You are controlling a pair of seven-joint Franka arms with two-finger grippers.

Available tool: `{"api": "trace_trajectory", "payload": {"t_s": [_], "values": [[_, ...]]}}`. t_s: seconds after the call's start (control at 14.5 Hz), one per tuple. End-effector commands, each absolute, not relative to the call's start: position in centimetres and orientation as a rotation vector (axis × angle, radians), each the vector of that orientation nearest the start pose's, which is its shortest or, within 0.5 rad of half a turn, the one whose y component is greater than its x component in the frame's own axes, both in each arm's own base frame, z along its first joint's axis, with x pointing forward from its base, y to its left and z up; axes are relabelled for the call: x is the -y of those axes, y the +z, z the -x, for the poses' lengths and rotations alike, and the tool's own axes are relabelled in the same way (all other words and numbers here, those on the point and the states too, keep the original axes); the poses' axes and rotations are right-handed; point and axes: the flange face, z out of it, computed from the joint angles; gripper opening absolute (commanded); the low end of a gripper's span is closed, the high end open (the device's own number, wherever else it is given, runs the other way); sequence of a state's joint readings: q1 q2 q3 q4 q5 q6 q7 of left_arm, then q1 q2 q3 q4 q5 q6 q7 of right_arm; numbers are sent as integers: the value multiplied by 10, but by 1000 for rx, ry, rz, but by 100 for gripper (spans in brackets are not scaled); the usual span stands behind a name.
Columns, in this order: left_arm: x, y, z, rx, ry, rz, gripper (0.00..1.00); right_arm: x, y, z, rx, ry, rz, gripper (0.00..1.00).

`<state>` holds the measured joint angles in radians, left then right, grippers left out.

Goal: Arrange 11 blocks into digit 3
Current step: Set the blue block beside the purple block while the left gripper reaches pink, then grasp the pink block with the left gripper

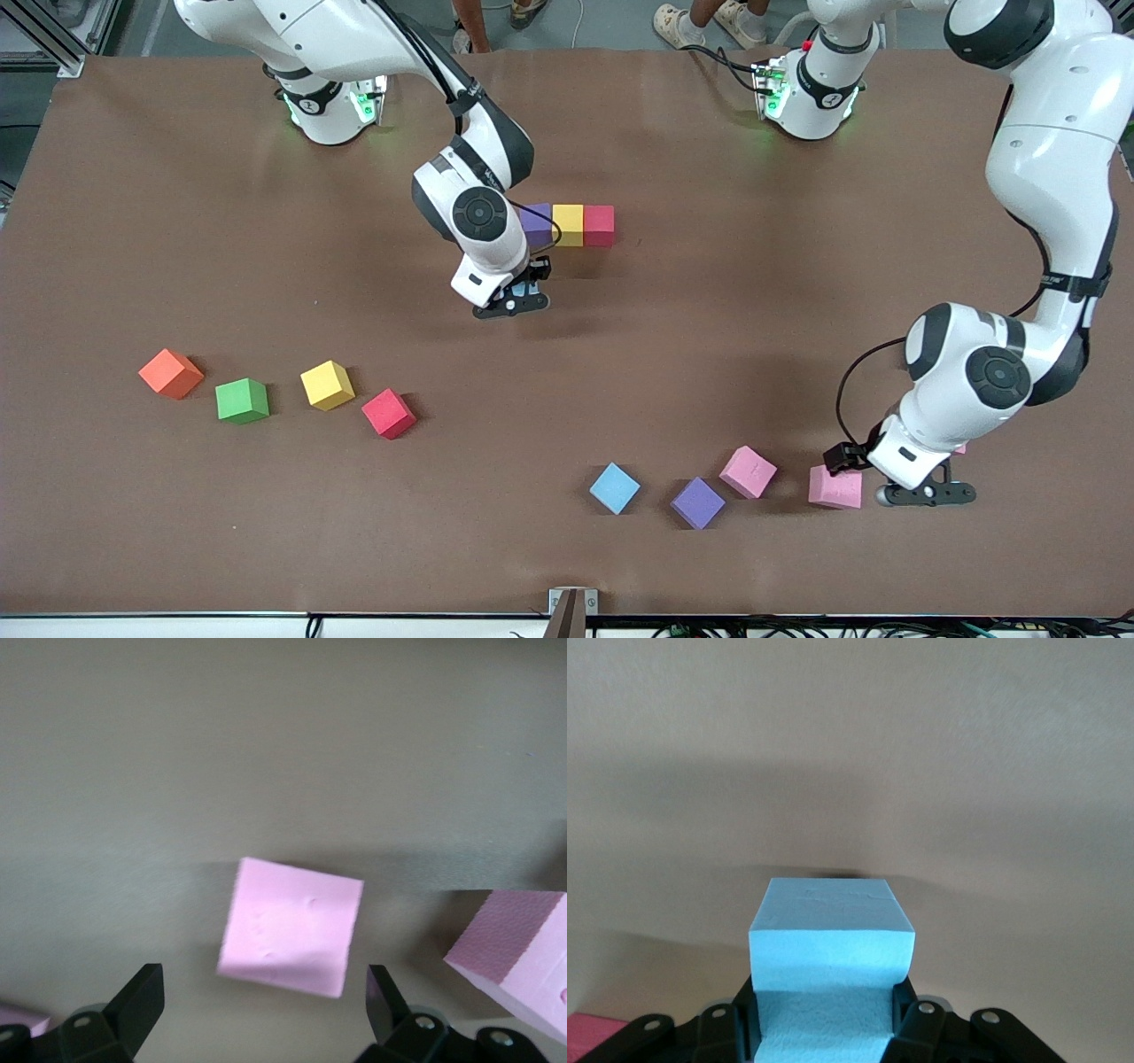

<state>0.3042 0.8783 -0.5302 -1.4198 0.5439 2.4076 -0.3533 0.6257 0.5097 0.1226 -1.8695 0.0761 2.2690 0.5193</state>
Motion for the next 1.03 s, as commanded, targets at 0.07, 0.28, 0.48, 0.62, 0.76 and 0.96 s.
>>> {"api": "trace_trajectory", "payload": {"t_s": [0.07, 0.28, 0.48, 0.62, 0.76, 0.96], "values": [[91, 234, -757, -106, -476, 3134, 100, -431, 226, -443, 203, 262, 3101, 42], [83, 220, -760, -134, -537, 3103, 100, -440, 226, -433, 174, 262, 3107, 42], [85, 208, -759, -155, -557, 3087, 100, -449, 225, -424, 188, 260, 3108, 42], [80, 204, -759, -150, -553, 3077, 100, -451, 223, -420, 195, 259, 3107, 42], [80, 204, -759, -134, -550, 3082, 64, -452, 219, -415, 205, 269, 3111, 42], [81, 206, -759, -85, -544, 3095, 22, -453, 216, -409, 191, 273, 3118, 42]]}}
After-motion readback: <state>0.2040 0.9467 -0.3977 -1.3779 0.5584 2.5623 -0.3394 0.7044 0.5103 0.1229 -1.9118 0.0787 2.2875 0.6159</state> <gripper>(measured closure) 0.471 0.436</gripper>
